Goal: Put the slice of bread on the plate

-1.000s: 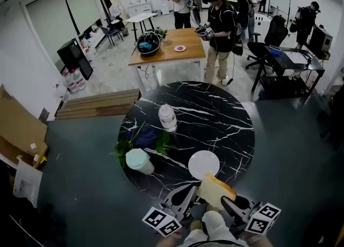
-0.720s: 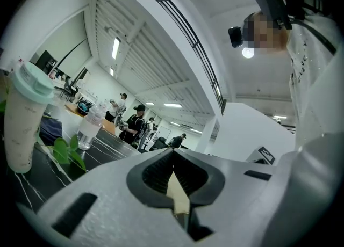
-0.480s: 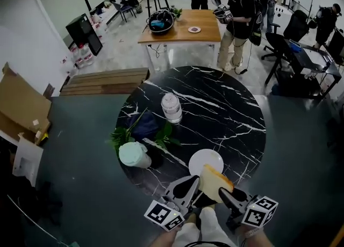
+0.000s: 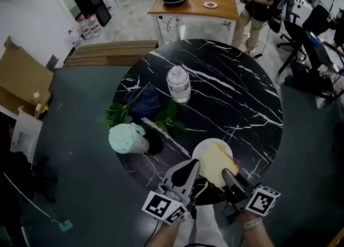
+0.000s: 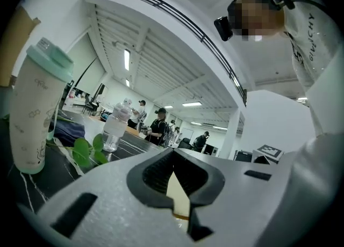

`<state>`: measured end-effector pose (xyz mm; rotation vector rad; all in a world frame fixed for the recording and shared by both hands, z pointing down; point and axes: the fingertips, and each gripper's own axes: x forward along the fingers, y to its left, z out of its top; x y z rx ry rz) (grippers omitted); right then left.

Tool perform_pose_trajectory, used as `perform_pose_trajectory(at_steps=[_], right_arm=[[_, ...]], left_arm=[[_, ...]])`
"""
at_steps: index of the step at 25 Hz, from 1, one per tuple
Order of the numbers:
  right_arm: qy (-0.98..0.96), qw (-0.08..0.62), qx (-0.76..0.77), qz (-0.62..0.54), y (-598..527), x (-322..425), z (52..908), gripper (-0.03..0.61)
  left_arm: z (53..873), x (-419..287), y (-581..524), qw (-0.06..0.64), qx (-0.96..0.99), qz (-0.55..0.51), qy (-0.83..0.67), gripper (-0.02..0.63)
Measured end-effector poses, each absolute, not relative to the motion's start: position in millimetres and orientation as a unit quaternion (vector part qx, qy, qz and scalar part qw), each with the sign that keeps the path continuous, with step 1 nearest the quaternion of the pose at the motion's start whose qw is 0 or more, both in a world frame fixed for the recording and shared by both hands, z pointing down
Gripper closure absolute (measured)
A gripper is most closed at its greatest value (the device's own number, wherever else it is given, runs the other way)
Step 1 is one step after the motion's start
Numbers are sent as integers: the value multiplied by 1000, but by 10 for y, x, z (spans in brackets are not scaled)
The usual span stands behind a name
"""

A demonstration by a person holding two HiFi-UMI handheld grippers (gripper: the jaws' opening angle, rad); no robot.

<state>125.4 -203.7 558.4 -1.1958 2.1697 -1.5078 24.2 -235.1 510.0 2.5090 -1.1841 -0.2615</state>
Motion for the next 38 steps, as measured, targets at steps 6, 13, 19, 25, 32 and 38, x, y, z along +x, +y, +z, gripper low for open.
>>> perform_pose_trajectory(at_steps=[6, 13, 19, 25, 32, 38], right_arm=[[716, 149, -394, -556, -2246, 1117, 5721, 488], [682, 126, -402, -598, -2289, 1153, 6007, 488], [708, 58, -410, -573, -2290, 1166, 6048, 485], [778, -75, -398, -480, -2284, 1127, 6065, 410], [802, -193, -412, -387, -2307, 1209, 6150, 344], [793, -197, -447, -365, -2357, 1347, 6134, 311]], left_arm=[[5178, 344, -2408, 169, 889, -89, -416, 606], [5204, 280, -2350, 204, 874, -121, -425, 606], [5165, 207, -2327, 207, 873, -130, -423, 606], [5196, 129, -2305, 216, 866, -139, -428, 606], [5200, 113, -2277, 220, 866, -144, -426, 606], [5205, 107, -2249, 225, 864, -148, -425, 606]])
